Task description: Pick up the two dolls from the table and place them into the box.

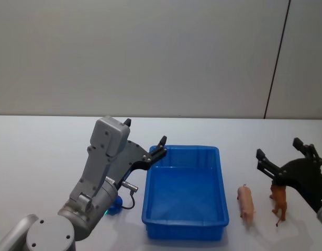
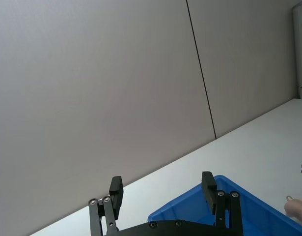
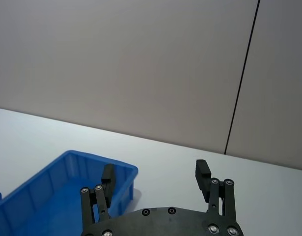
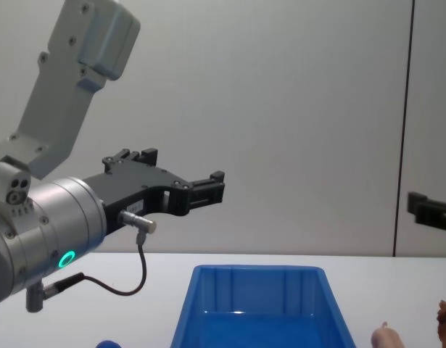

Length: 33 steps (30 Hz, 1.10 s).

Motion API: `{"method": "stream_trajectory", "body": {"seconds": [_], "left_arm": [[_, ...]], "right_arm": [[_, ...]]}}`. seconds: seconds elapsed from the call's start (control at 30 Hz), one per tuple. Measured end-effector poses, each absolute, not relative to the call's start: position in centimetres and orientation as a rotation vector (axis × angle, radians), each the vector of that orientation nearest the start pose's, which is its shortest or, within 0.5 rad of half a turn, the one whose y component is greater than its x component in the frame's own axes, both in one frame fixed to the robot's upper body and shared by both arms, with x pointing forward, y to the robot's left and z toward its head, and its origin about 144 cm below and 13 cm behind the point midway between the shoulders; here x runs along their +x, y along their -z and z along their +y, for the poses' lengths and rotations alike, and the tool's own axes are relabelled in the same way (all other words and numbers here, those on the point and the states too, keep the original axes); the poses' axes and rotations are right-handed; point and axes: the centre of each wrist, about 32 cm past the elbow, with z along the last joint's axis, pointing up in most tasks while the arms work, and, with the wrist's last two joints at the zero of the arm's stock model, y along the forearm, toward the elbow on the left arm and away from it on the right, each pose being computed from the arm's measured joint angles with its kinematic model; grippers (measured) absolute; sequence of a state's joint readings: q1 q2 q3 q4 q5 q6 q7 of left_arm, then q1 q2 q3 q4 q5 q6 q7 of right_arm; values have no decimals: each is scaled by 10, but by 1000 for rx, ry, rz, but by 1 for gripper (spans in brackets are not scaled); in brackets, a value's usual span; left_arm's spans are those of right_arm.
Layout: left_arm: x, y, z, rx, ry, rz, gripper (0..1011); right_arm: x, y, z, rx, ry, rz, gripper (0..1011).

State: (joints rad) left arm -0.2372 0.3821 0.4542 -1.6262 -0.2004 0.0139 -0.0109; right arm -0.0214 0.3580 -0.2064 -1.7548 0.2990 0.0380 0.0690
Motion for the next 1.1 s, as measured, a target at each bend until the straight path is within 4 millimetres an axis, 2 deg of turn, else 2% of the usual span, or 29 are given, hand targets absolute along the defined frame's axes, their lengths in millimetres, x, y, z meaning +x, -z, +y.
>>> {"method": "stream_trajectory", "body": {"seconds": [0.53,0.77,1.1], "left_arm": [[492,-1204,198,61,-1124,-268,1003],[492,-1204,198,61,-1124,-268,1003],[492,-1204,198,61,-1124,-268,1003]], "right_arm": [[445,-1166,-284,-172,1313,20,1001],[445,-1151,-289,-250,1326,62,1001],[445,-1130,-286,-336,1344,131,1001]]}}
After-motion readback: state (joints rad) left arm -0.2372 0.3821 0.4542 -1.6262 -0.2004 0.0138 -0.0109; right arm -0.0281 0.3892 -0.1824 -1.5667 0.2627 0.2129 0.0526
